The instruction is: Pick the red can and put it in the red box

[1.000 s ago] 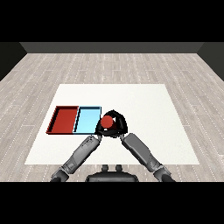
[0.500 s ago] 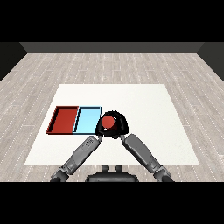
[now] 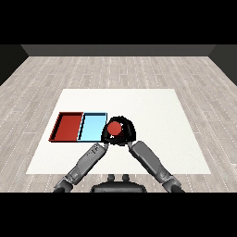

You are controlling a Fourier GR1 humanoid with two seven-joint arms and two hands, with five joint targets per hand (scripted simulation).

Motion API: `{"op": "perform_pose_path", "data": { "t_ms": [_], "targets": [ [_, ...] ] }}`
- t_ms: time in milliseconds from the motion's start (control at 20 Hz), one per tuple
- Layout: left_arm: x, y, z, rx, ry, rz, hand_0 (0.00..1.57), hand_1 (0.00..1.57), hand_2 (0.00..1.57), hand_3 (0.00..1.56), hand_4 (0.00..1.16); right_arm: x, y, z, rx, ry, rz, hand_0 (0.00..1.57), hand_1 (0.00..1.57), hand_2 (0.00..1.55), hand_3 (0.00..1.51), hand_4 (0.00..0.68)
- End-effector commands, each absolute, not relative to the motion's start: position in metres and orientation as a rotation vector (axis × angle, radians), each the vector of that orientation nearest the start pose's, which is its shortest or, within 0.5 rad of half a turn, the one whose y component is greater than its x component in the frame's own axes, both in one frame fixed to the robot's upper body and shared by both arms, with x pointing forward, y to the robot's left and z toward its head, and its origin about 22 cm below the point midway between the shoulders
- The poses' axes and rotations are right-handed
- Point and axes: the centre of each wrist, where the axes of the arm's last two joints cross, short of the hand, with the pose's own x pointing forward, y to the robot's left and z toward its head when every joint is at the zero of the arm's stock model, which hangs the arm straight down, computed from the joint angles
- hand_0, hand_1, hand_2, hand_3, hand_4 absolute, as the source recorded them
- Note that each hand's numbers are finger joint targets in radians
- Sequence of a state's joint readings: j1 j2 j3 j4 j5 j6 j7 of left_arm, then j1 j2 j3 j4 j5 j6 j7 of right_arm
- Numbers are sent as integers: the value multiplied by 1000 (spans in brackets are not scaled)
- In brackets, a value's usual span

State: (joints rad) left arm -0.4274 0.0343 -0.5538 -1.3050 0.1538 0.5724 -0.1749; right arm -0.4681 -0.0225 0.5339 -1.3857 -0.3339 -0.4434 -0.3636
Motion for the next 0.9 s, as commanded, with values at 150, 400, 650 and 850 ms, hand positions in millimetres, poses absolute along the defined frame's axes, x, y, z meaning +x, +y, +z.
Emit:
{"op": "perform_pose_path", "data": {
  "t_ms": [150,400,650,850],
  "targets": [
    [286,57,31,-106,-1822,-130,1571,1571,1569,1491,1140,286,-58,65,463,-2007,79,0,0,0,0,0],
    [295,57,21,-78,-1831,-142,1571,1571,1571,1493,1148,279,-60,64,423,-2027,62,0,0,0,0,0],
    [279,67,34,-60,-1834,-156,1571,1571,1571,1476,1153,292,-66,71,373,-2043,101,0,0,0,0,0],
    [284,64,33,-53,-1828,-123,1571,1571,1571,1483,1147,310,-82,86,314,-2095,81,0,0,0,0,0]
  ]
}}
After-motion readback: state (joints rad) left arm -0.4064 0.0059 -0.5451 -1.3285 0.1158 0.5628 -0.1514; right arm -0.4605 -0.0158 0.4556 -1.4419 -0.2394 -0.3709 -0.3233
